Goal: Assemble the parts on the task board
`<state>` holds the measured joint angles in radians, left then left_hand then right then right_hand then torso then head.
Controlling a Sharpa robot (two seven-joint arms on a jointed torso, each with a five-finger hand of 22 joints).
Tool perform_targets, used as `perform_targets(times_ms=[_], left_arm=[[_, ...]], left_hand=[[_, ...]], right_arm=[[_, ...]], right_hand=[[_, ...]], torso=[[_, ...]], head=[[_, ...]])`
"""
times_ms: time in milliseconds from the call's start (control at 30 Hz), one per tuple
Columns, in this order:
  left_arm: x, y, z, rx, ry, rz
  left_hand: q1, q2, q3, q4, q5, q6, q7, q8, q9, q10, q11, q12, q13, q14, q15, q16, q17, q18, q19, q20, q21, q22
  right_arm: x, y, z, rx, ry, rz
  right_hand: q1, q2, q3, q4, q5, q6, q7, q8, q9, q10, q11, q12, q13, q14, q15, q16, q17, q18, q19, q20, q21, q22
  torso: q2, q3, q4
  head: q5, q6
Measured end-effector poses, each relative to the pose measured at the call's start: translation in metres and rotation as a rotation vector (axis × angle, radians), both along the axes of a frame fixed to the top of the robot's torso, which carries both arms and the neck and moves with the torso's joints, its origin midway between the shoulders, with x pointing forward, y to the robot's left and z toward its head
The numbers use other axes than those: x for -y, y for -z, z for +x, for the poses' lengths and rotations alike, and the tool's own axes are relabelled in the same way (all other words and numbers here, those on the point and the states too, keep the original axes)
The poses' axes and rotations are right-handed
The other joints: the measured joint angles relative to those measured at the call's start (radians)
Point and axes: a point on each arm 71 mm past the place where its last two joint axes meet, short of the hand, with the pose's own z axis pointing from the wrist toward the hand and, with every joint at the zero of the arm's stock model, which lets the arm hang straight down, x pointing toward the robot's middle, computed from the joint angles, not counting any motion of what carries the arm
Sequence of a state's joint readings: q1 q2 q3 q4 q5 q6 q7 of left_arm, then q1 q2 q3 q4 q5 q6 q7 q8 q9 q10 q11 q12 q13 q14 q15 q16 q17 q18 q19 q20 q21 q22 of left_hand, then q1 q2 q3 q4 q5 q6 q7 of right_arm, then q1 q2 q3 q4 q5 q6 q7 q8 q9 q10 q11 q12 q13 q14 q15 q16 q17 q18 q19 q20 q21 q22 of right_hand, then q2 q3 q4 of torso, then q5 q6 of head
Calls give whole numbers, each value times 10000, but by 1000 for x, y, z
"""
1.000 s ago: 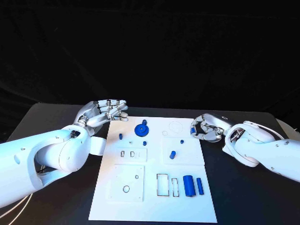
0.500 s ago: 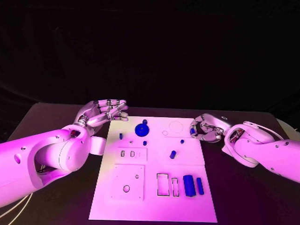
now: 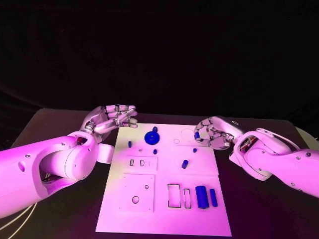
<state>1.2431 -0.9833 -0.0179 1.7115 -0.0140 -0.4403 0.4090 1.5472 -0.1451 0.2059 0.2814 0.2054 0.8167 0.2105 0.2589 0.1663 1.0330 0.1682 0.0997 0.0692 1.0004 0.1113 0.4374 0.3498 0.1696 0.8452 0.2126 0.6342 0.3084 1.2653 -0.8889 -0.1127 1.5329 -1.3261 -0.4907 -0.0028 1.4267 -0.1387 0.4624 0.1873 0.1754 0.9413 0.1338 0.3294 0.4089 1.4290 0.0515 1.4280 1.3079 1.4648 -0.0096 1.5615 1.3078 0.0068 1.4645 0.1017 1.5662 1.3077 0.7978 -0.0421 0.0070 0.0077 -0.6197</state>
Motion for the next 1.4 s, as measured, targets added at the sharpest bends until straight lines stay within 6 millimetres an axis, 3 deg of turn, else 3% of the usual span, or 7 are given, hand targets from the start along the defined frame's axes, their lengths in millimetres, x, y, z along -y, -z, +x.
perform_targets(times_ms=[300, 500, 867, 1400], left_arm=[[2, 2, 6, -10, -35, 25], [2, 4, 10, -20, -90, 53], [-2, 6, 16, -27, -254, 119], [-4, 7, 18, -29, -326, 148]], left_hand=[[0, 0, 0, 0, 0, 0, 0, 0, 0, 0, 0, -38, 0, 0, 0, 0, 14, 0, -37, -37, 48, 21], [0, 0, 0, 0, 0, 0, 0, 0, 0, 0, 0, -39, 0, 0, 0, 0, 14, -1, -37, -36, 47, 21], [0, 0, 0, 0, 0, 0, 0, 0, 0, 0, 0, -38, 0, 0, 0, 0, 13, 0, -37, -36, 47, 19], [0, 0, 0, 0, 0, 0, 0, 0, 0, 0, 0, -38, 0, 0, 0, 0, 12, -1, -36, -36, 46, 18]], right_arm=[[-92, -10, -26, -235, -1616, 473], [-130, -6, -34, -374, -2121, 236], [-163, 23, -40, -628, -2248, -602], [-180, 42, -46, -816, -2262, -1184]], right_hand=[[-12, 34, 28, -28, -39, -1, 0, 0, -6, 0, 0, 0, -1, 20, -20, 0, -1, 0, 0, 1, 0, -1], [-31, 53, 42, -14, -56, -2, -2, 0, -22, -14, -14, -41, -1, 35, -35, 0, -2, 0, 35, -34, 0, -2], [-241, 94, 97, 42, -9, -19, -18, -1, -23, -52, -50, -89, -2, 36, -34, 0, -3, 0, 35, -34, 0, -3], [-360, -22, 96, 43, -10, -36, -35, 0, -22, -51, -50, -89, -4, 36, -34, 0, -4, 0, 35, -33, 0, 4]], torso=[[-48, -24, 0], [-105, -47, 8], [-174, -88, 33], [-151, -76, 33]], head=[[93, -89], [162, -207], [287, -322], [469, -414]])
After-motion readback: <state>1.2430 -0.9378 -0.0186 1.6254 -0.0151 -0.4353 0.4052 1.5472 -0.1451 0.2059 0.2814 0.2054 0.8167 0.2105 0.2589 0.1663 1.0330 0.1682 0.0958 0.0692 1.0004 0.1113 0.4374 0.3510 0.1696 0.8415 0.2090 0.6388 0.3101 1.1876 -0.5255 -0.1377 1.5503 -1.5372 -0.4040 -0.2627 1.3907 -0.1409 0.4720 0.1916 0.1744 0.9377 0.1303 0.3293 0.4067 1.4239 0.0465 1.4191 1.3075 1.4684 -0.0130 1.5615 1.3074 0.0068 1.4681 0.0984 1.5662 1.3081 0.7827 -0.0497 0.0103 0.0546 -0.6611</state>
